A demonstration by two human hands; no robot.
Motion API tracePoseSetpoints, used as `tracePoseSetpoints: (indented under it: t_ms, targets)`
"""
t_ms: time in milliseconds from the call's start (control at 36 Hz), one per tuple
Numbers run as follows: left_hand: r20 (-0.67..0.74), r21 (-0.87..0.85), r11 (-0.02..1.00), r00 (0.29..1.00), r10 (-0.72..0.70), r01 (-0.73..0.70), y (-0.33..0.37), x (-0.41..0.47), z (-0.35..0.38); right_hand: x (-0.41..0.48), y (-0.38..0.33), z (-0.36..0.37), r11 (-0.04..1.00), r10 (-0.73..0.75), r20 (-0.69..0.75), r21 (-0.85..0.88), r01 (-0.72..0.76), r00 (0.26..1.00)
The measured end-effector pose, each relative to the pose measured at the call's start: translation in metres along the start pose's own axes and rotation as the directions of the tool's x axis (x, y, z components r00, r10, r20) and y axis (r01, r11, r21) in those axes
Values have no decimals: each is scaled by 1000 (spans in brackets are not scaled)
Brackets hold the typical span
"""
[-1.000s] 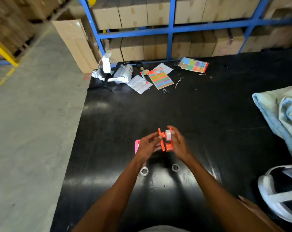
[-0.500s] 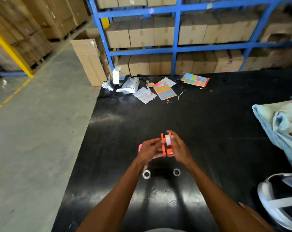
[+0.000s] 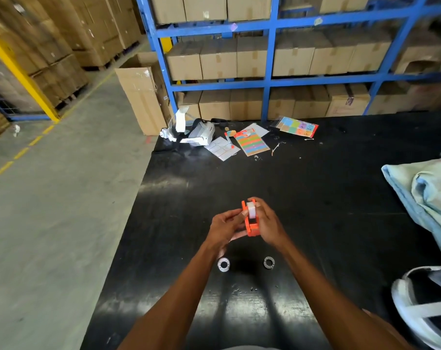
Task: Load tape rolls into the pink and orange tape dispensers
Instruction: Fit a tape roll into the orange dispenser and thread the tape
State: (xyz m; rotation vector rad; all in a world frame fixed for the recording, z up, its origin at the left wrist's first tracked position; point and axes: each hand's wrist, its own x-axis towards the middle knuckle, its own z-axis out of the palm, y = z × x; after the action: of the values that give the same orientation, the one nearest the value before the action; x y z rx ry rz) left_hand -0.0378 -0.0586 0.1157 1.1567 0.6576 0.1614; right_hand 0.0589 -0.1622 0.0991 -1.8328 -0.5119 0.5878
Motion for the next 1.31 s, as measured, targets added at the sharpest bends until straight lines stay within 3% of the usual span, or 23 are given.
tracePoseSetpoints:
  t_ms: [306,500,583,722,861,1000,1111,1306]
  targets:
    - [23,6,1000,999,-23,23,13,9,-5,7,-14,1,1000,-9,-1,6,9,1000]
    - [-88,-24,998,995,53,-55,0,12,3,11,-23,10,998,12,-63,62,-9,998]
    - [-102,-30,999,994,39,-43,-6,12,9,16,-17,14,1000,16,-82,-7,-17,996]
    - [-61,-147,985,993,-101,91,-4,8,23,17,-10,12,969,60,-95,-234,-81,994]
    - [-92,-223,965,982,-163,139,-5,10,22,10,-19,3,893,-13,-87,-450,-28,996]
    - [-120,-307,946,981,-150,107,-5,12,13,4,-31,-7,876,-220,-3,-440,196,975]
    - [-144,-403,911,977,-155,85,-4,13,4,1,-39,-10,765,-322,132,-547,340,937]
    - [-86,-476,876,988,-131,75,-4,5,-1,-1,-58,-8,587,-443,173,-686,430,880]
